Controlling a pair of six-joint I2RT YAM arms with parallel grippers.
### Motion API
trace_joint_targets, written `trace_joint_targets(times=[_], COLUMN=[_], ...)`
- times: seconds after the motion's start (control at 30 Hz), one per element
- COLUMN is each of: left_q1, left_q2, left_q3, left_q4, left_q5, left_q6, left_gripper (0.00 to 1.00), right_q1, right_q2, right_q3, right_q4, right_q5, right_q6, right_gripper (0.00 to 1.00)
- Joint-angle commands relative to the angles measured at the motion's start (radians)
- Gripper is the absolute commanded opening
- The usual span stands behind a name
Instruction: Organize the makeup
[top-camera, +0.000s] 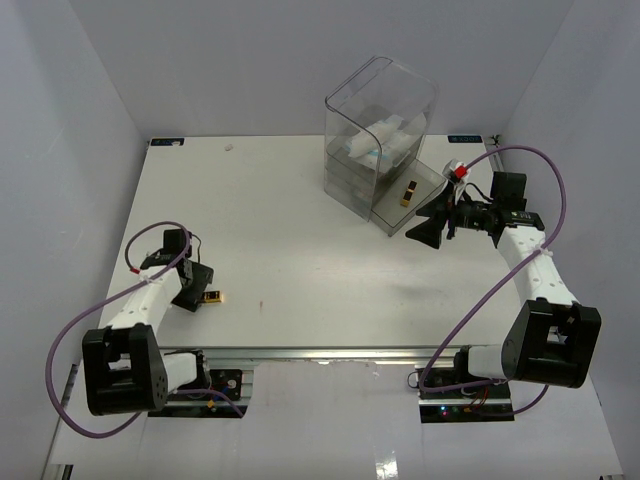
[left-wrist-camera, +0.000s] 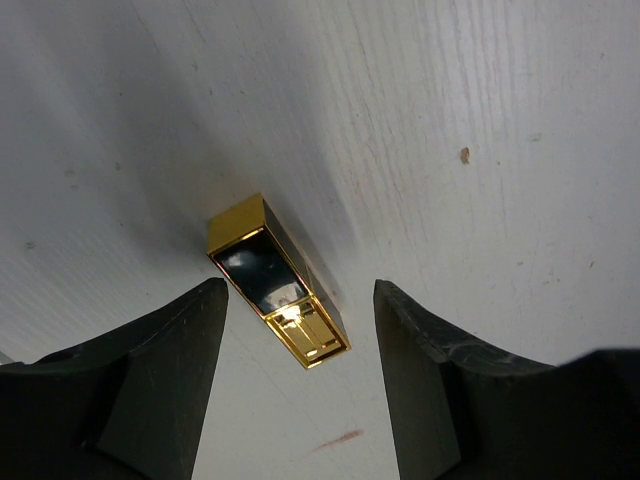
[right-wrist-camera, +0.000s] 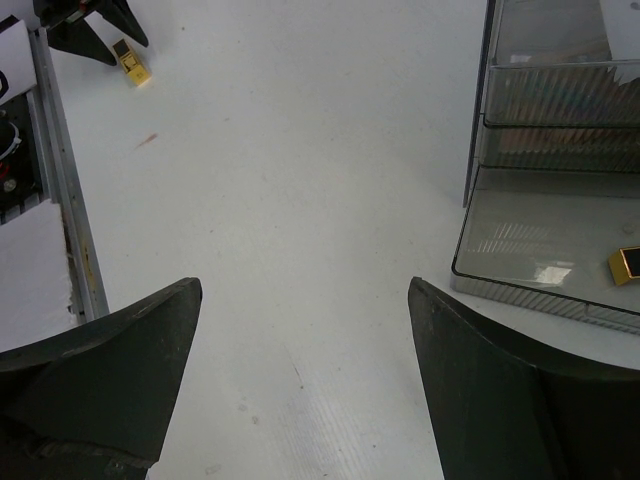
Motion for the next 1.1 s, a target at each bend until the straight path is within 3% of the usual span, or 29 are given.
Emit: trace_joint_targets(times=[0.0,0.4,0.6,0.83,1.07], left_q1=[0.030,0.040,0.040,0.039,-0.025], left_q2=[0.020,0.044,0.003,-0.052,-0.140], left_q3=[0.031,0.025,0.002,-0.050,-0.122], left_q4=[0.025,0.065,0.132,0.351,0.766], left_q5=[-0.002,0.040,0.129,0.507,0.856], left_q6=[0.013,0.027,0.069,0.155,0.145], left_gripper=[0.69,0.41,0.32,0.23,0.08], right_q1=[-0.014,-0.030,-0.032,-0.032,0.035], right_q2=[-0.024,-0.029,-0.027,-0.028,-0.039], right_q3=[-0.007,-0.007,-0.009,-0.004,-0.026], right_q4=[-0.006,-0.013,-0.015,-0.074,-0.101], right_q5=[-0.044,-0.065,-0.077,-0.200,-0.282], right_q6=[-0.012,-0.012,-0.013,-0.075,-0.122], right_gripper=[0.90,0.90,0.90,0.90,0.90])
